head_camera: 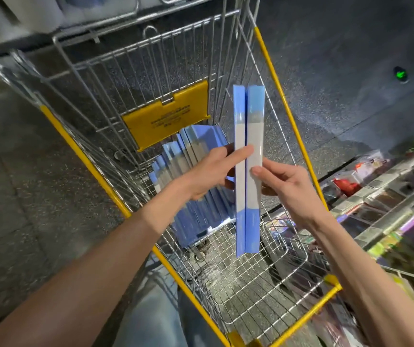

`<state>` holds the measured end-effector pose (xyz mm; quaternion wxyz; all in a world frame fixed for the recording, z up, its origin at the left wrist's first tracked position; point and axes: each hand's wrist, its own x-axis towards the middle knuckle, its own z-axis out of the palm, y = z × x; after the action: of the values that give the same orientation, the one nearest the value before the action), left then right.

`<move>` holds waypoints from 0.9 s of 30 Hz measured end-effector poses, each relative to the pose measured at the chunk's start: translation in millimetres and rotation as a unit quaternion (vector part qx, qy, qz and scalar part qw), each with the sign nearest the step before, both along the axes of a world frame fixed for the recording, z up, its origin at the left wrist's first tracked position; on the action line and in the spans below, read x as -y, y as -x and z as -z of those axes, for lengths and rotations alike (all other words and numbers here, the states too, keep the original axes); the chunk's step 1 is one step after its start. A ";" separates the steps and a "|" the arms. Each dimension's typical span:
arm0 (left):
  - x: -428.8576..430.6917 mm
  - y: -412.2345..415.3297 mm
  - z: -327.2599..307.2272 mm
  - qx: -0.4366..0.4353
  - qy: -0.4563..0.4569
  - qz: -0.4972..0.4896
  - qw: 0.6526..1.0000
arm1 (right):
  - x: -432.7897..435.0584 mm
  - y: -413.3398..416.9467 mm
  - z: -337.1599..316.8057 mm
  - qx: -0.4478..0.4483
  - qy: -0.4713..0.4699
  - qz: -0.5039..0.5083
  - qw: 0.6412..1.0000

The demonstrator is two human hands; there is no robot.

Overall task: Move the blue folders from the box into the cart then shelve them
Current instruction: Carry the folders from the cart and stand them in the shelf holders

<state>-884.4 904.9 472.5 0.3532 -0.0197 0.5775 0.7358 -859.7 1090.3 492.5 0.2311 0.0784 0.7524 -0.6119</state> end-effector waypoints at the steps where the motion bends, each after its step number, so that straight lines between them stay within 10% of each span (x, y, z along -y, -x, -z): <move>1: -0.3 -1.3 -1.0 0.009 -0.009 -0.001 1.000 | -0.2 -1.7 -2.5 0.001 0.002 0.000 1.000; 27: 11.2 13.5 -21.2 0.028 -0.061 0.006 0.998 | 14.2 1.8 -41.3 0.002 -0.013 0.061 0.998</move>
<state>-898.0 893.7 493.7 0.3744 -0.0149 0.5213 0.7668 -861.4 1076.1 533.8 0.1940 0.1283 0.7534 -0.6150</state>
